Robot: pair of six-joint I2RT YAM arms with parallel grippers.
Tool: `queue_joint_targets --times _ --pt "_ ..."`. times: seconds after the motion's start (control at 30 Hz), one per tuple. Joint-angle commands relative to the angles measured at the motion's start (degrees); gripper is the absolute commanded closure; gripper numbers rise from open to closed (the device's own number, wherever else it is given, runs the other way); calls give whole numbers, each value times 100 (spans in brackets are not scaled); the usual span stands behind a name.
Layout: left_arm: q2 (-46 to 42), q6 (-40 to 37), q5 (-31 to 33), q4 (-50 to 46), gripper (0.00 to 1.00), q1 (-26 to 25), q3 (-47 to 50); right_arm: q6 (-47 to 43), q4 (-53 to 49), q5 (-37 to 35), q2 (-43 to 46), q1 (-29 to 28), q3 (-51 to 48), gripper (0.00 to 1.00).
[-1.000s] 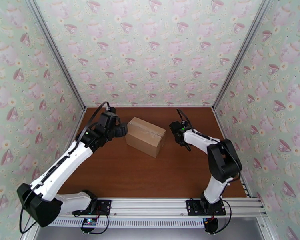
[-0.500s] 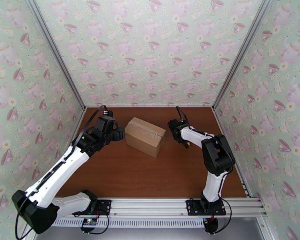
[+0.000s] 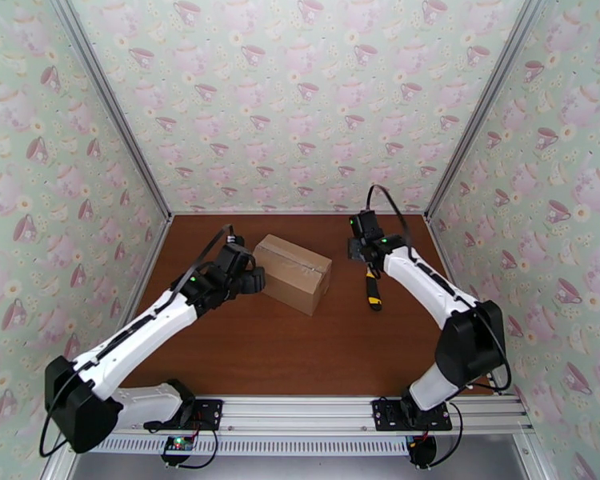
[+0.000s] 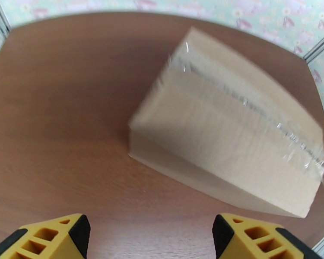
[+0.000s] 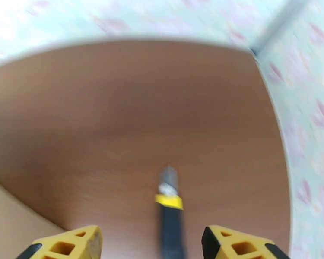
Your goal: Unpack the express box
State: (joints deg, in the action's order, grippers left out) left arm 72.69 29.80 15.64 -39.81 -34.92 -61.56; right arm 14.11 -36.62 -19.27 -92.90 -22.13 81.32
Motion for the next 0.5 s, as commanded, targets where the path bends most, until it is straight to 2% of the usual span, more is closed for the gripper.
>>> queue_joint_targets --times 0.0,0.1,0.27,0.33,0.47 --pt "36 466 -176 323 20 -3 219 -212 704 1181 -307 19 2 40" --pt "60 557 -140 243 20 2 291 -215 1186 1507 -512 33 -187 40" --pt "26 565 -107 48 20 41 337 -100 1536 1996 -737 29 -350 47" --pt "13 583 -58 -38 20 70 338 -25 1603 2166 -726 25 -468 51" --pt "-24 588 44 -214 20 86 294 124 1810 2399 -367 -47 -1011 53"
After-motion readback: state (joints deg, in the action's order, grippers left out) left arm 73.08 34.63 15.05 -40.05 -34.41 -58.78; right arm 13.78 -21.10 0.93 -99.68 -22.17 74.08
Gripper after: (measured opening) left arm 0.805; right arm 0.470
